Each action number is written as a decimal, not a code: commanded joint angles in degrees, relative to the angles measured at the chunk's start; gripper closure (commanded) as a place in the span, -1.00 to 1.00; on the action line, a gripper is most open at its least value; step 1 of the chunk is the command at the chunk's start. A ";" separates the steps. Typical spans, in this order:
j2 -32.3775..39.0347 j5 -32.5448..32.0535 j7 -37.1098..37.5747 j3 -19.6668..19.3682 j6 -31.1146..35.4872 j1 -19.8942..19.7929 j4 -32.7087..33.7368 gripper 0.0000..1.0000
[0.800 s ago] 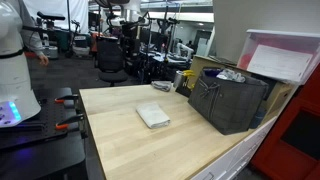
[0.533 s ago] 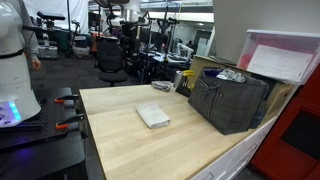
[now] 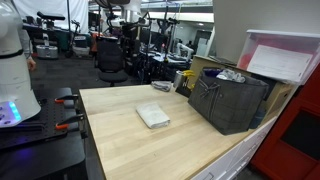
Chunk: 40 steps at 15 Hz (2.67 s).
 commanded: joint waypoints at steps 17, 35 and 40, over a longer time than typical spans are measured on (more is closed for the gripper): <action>41.21 1.73 -23.43 -1.76 3.24 -7.00 28.22 -1.00; 59.52 6.32 -5.98 -0.10 2.28 -11.67 44.69 1.00; 60.84 5.20 -5.41 -0.59 4.11 -11.49 42.95 1.00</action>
